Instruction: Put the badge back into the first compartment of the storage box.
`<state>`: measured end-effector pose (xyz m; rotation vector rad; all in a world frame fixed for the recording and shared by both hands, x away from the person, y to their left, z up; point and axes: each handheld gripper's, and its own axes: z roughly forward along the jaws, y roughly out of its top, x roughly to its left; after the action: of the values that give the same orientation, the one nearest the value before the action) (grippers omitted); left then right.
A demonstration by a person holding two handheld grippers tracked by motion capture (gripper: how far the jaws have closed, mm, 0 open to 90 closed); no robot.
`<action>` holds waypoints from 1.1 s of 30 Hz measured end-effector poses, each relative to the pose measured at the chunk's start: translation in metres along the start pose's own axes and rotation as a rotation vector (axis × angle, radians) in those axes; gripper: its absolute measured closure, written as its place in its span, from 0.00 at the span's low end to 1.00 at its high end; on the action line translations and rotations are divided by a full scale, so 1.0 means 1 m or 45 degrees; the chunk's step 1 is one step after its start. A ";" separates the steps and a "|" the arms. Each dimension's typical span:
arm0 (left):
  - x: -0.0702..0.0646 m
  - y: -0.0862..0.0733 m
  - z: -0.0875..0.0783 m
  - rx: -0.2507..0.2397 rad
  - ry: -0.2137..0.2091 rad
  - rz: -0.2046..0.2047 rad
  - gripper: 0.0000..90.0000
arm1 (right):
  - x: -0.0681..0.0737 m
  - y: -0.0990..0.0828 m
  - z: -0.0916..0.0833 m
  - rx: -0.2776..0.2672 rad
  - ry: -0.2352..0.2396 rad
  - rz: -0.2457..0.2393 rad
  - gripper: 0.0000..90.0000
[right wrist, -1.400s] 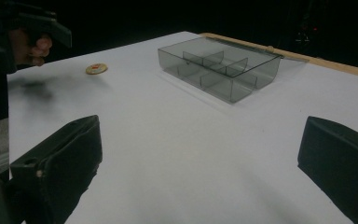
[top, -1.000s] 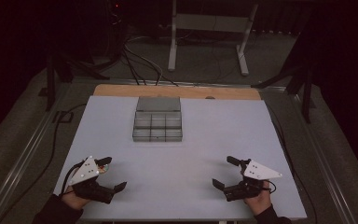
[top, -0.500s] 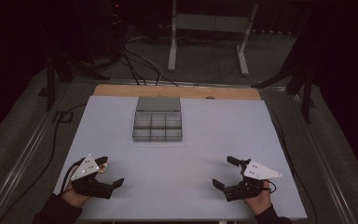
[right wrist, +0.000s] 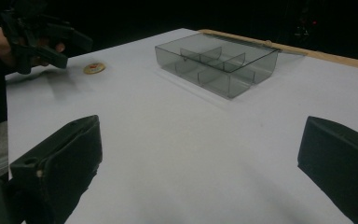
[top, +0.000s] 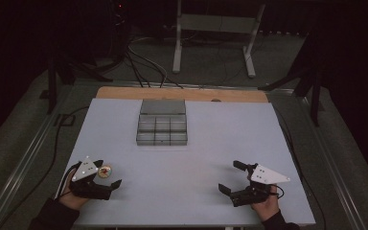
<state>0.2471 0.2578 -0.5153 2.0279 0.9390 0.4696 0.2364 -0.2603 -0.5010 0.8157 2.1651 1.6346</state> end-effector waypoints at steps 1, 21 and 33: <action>0.001 -0.001 0.000 0.006 0.007 -0.003 0.00 | 0.000 0.000 0.000 0.000 -0.001 -0.001 0.00; 0.015 -0.005 0.005 0.145 0.168 -0.134 0.05 | -0.001 0.000 0.000 0.000 0.004 0.010 0.00; 0.012 -0.005 0.013 0.259 0.246 -0.087 0.25 | -0.001 0.000 -0.001 -0.002 0.006 0.014 0.00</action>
<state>0.2606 0.2616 -0.5270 2.1516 1.2115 0.5594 0.2368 -0.2613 -0.5011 0.8252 2.1659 1.6450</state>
